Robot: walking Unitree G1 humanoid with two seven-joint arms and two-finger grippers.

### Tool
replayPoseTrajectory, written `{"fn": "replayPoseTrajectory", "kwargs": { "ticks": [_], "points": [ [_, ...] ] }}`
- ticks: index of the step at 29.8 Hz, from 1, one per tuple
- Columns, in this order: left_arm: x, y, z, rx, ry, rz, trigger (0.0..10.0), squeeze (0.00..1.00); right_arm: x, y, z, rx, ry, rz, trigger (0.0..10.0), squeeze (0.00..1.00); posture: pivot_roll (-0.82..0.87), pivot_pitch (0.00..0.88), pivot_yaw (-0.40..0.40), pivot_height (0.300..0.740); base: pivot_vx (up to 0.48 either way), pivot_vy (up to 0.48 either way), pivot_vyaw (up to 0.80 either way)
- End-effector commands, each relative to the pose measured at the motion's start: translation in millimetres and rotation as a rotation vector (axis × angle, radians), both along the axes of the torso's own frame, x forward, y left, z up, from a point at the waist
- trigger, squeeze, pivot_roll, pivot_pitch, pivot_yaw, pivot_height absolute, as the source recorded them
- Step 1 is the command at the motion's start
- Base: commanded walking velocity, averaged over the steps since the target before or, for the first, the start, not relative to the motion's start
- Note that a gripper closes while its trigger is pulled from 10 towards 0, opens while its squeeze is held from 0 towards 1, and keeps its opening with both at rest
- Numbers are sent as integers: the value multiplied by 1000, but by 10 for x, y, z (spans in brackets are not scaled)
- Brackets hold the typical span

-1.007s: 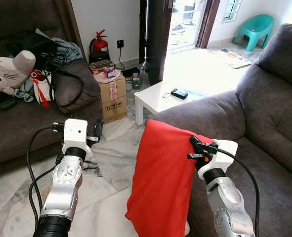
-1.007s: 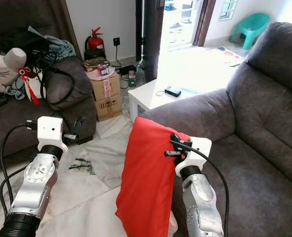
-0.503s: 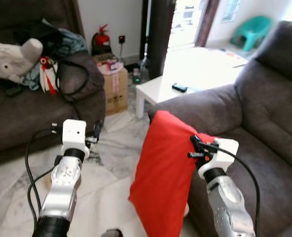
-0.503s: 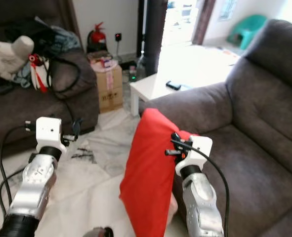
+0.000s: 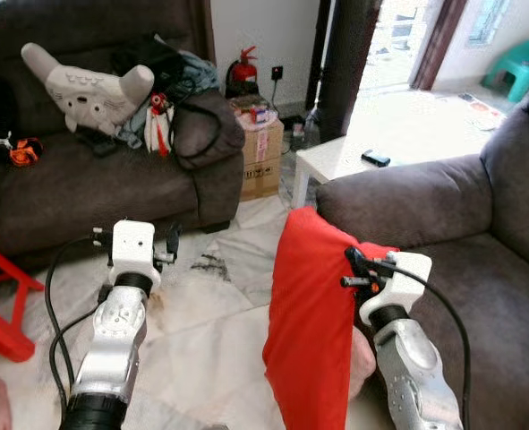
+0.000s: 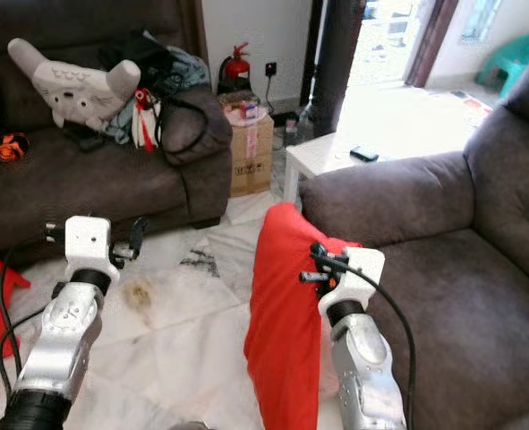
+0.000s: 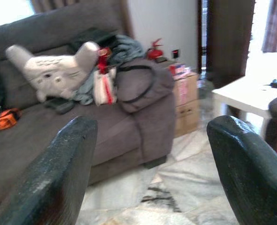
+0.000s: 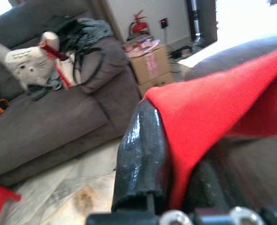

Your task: Move the pillow to the sofa from floor

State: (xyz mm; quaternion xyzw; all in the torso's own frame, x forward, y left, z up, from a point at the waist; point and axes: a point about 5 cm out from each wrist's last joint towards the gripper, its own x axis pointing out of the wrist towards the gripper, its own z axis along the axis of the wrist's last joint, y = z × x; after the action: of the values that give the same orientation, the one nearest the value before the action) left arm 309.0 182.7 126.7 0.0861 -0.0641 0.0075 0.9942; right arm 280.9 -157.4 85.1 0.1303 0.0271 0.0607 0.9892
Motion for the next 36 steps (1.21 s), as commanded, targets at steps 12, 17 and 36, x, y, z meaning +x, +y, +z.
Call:
{"fn": "replayPoseTrajectory", "kwargs": {
  "ticks": [12, 17, 36],
  "points": [
    [4, -3, 24, 14, -16, 4, 10000, 0, 96, 11, 311, 9, -148, 13, 10000, 0, 62, 0, -43, 740, 0, 0, -464],
    [11, -10, 27, 12, -17, 5, 10000, 0, 97, -12, 305, 4, -145, 9, 10000, 0, 64, 0, -45, 740, 0, 0, -744],
    [25, 0, 37, 9, -20, 16, 10000, 0, 97, -74, 303, -2, -137, -24, 10000, 0, 55, 0, -42, 740, 0, 0, -732]
  ]
}}
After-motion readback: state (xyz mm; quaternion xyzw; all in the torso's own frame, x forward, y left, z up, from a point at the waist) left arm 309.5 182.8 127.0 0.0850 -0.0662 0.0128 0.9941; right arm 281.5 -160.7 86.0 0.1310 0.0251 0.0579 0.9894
